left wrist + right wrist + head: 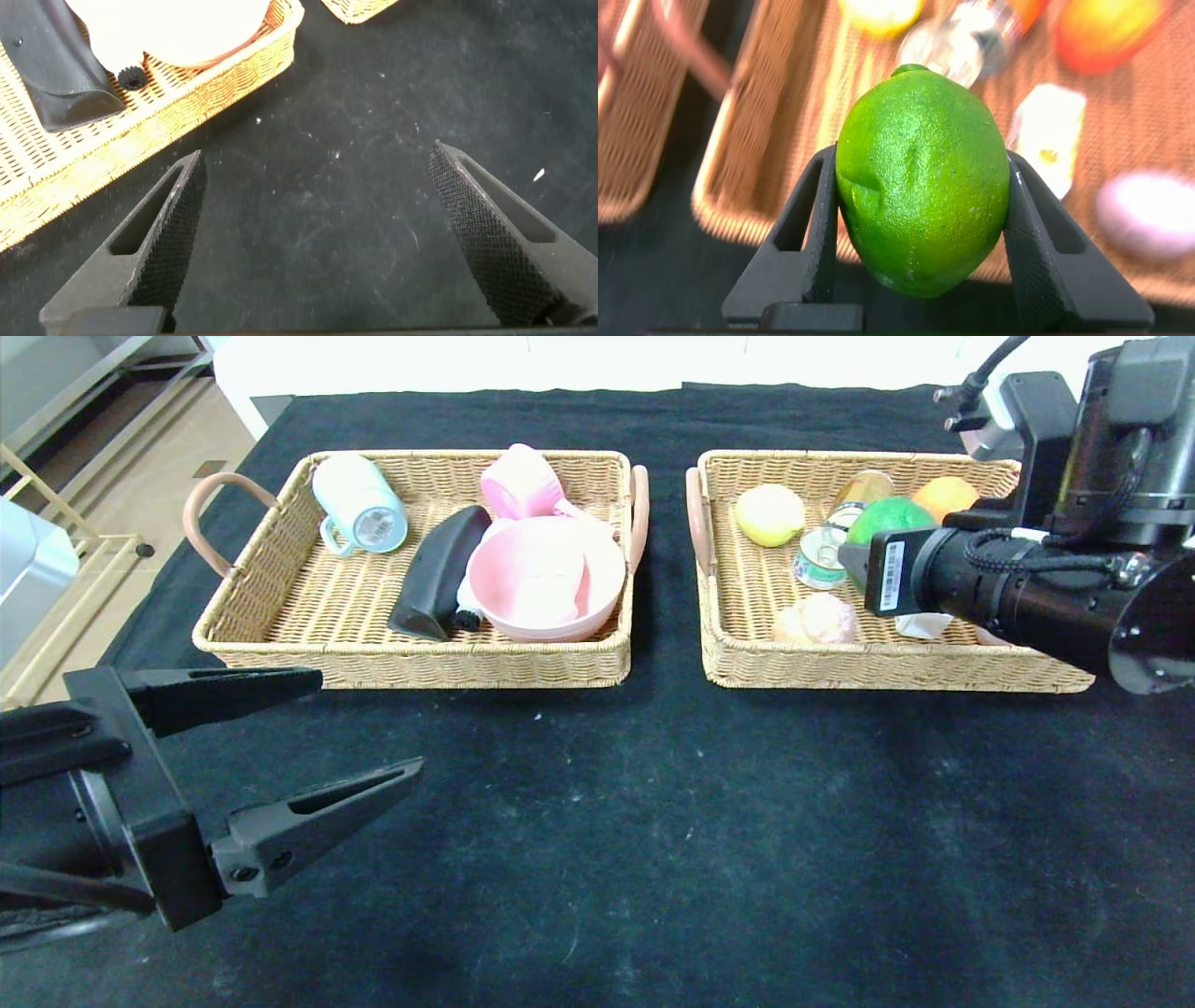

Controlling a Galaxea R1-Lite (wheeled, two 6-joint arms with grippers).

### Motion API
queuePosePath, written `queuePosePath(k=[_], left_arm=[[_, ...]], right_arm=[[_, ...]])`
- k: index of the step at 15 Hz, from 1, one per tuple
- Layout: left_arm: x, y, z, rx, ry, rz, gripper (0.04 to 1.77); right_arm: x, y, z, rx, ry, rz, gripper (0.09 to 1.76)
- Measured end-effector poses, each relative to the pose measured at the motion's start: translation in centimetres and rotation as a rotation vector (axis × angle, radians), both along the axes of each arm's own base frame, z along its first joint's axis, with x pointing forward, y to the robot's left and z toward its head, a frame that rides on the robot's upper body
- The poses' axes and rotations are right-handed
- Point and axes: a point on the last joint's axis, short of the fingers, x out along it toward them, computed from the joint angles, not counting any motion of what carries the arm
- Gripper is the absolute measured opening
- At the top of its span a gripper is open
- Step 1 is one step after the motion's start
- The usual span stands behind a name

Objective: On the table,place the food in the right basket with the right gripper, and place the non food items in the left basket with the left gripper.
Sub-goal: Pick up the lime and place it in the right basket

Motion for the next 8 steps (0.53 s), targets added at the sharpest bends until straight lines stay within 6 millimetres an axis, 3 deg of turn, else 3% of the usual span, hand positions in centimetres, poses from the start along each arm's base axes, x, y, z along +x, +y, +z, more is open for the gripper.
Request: queuePosePath(k=[3,8], left_arm=[[0.0,0.0,0.0,0.001,0.0,-0.001,1.72],[0.1,0.0,-0.1,0.002,0.001,-0.002,1.72]], right_arm=[[2.1,-0.7,0.8,-0.004,-0.03,-0.034,1.07],[5.8,-2.8,0.1,-0.002,-0.027,-0.106,1.07]])
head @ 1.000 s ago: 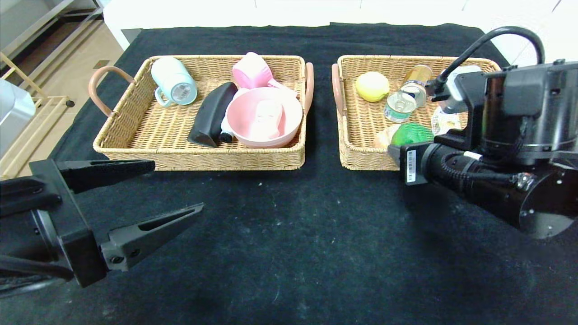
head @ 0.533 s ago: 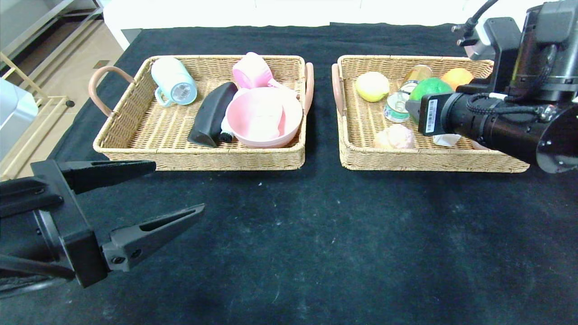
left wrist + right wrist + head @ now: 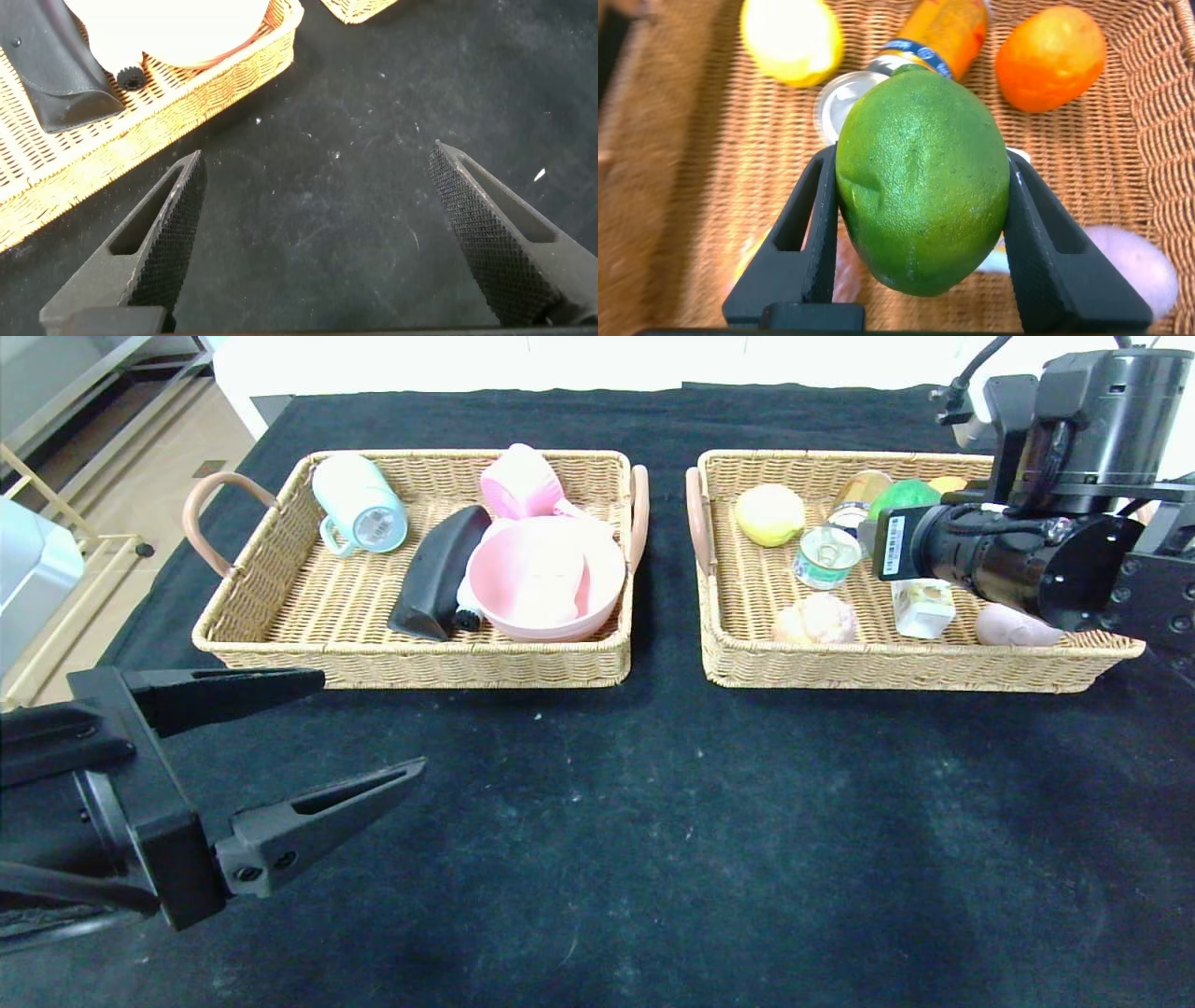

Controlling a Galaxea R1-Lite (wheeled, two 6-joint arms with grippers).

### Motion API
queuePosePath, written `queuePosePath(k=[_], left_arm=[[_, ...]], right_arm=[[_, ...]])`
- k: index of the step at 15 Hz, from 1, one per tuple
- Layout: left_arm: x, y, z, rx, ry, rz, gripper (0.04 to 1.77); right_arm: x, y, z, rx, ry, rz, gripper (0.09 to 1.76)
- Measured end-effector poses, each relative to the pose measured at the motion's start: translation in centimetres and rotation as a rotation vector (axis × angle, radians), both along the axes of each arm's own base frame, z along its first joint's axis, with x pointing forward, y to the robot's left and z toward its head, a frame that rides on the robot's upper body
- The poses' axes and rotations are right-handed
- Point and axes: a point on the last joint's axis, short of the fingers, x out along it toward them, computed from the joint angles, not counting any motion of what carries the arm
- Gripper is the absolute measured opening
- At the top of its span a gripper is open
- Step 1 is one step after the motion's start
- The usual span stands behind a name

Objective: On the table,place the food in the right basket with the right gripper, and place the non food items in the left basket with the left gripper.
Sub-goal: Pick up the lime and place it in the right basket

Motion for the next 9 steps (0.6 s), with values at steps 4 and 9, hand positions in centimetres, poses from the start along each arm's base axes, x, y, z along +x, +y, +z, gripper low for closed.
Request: queuePosePath(k=[4,9], left_arm=[[0.1,0.0,0.0,0.001,0.003,0.0,1.72],[0.1,-0.1,-0.1,0.002,0.004,0.0,1.72]], right_arm=[[1.1,-1.1,-0.5,0.02,0.002,-0.015,1.07],[1.8,-1.2,-1.4,0.035,0.023,-0.025,1.29]])
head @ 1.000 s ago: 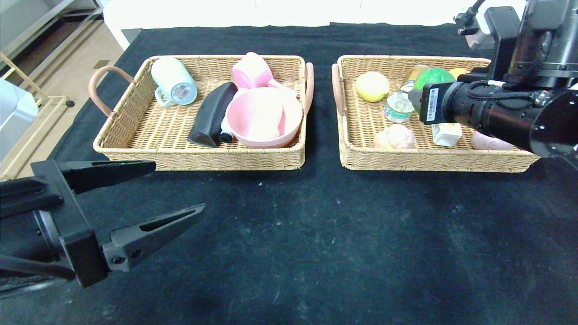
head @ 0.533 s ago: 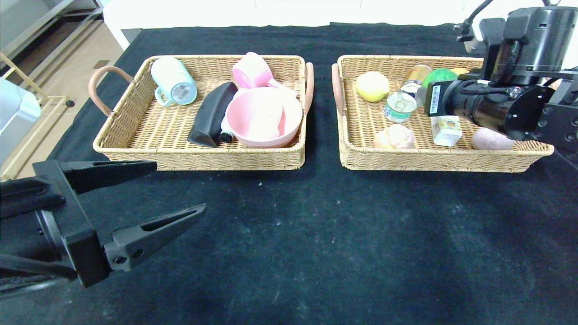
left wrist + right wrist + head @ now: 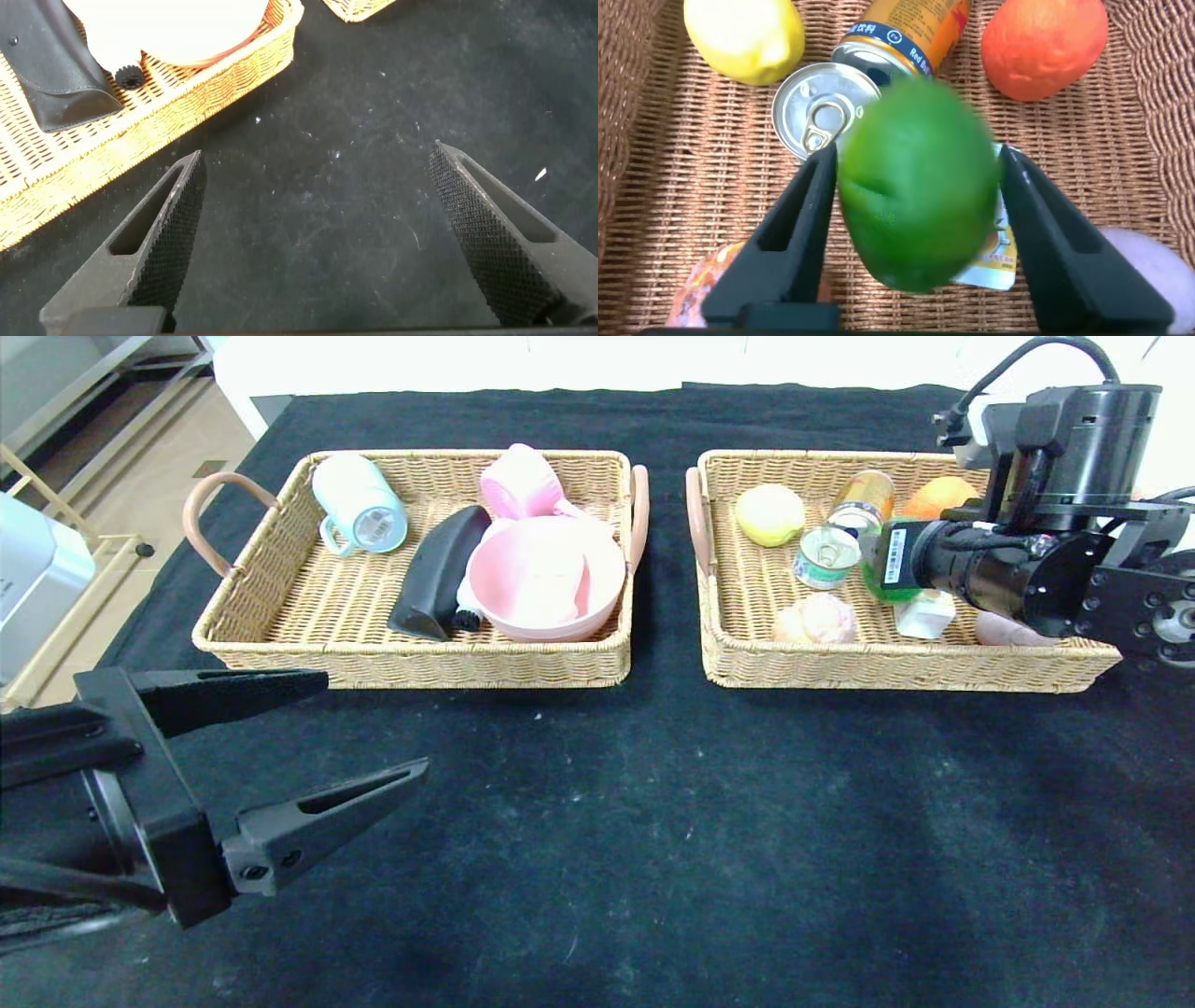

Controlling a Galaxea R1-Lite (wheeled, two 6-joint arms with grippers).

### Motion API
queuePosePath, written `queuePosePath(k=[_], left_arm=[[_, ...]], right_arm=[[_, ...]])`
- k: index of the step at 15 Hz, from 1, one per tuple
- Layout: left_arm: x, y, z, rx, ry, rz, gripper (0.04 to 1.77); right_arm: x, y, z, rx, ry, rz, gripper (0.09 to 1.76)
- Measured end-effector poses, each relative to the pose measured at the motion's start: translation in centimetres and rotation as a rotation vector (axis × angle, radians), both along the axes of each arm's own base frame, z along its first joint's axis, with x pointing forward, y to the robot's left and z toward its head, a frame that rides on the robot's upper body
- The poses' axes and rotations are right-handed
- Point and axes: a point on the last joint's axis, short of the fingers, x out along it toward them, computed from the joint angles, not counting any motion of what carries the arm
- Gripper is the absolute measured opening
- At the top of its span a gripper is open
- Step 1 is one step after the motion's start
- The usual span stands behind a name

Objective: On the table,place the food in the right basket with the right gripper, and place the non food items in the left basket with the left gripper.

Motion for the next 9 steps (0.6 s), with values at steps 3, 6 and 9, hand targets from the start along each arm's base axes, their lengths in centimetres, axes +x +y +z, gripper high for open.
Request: queuePosePath(k=[3,6,9], left_arm=[[0.0,0.0,0.0,0.0,0.0,0.0,1.72],[0.1,-0.1,-0.1,0.001,0.003,0.002,1.72],[0.2,-0.1,-0.1,0.002,0.005,0.004,1.72]], right_arm=[[0.0,0.0,-0.2,-0.004,0.009,0.0,1.42],[-0.2,0.0,-0.3,-0.006,0.014,0.0,1.51],[-1.4,0.0,-0.3,-0.01,0.024,0.01,1.57]])
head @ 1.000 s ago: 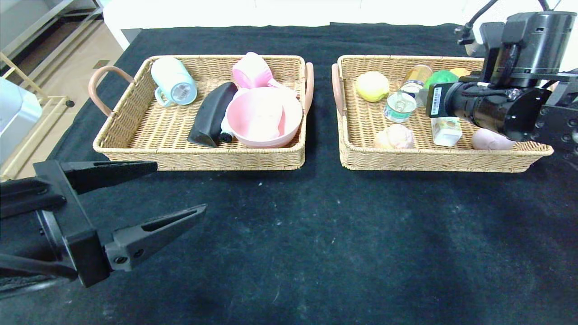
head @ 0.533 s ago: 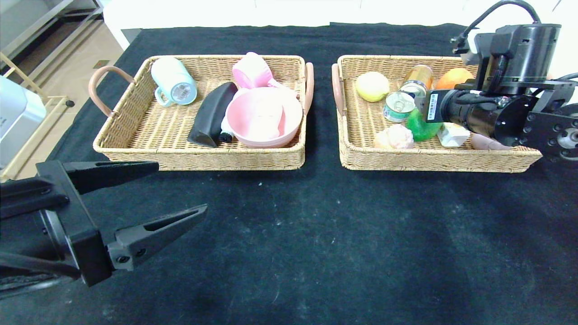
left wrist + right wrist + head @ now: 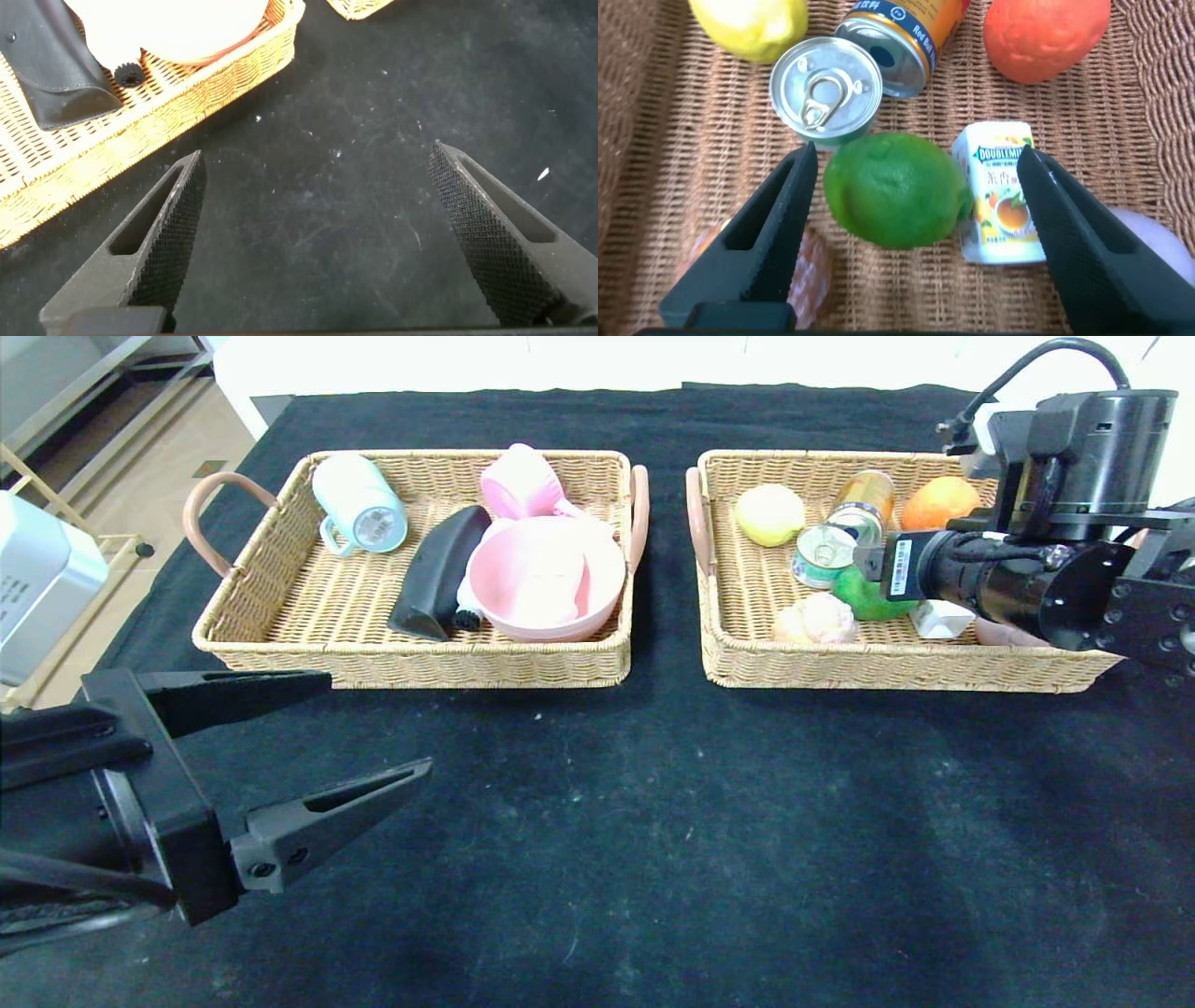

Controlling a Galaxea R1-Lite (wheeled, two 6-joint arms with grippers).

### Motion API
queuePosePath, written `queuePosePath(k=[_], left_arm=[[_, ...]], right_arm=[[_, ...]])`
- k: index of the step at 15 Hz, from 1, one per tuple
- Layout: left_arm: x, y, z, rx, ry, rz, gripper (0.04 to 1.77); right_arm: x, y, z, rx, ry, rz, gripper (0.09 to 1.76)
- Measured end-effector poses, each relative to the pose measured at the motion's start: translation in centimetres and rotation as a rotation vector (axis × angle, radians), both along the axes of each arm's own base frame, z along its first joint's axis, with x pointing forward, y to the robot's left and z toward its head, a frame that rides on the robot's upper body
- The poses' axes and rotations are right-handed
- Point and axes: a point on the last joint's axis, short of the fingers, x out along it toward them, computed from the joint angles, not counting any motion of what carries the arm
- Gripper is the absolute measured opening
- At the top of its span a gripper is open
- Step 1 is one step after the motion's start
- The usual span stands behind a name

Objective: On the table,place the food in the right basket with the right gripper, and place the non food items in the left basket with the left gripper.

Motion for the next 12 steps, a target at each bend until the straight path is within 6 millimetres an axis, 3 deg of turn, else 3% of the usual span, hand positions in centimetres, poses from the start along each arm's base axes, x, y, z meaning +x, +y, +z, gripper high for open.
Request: queuePosePath(k=[6,9,12], left_arm=[[-0.6,0.7,0.3,-0.004,-0.024,0.083,1.72],[-1.1,1.5,0.0,-0.019,-0.017,0.132,1.72],[-2.8,2.9,-0.1,-0.028,0.006,0.196,1.72]], right_arm=[[-5.0,-1.5,-0.4,-0.01,0.039,0.064,1.65],[-9.1,-2.8,-0.6,-0.014,0.043,0.169,1.67],[-13.6,-4.4,-0.9,-0.039,0.039,0.27,1.68]])
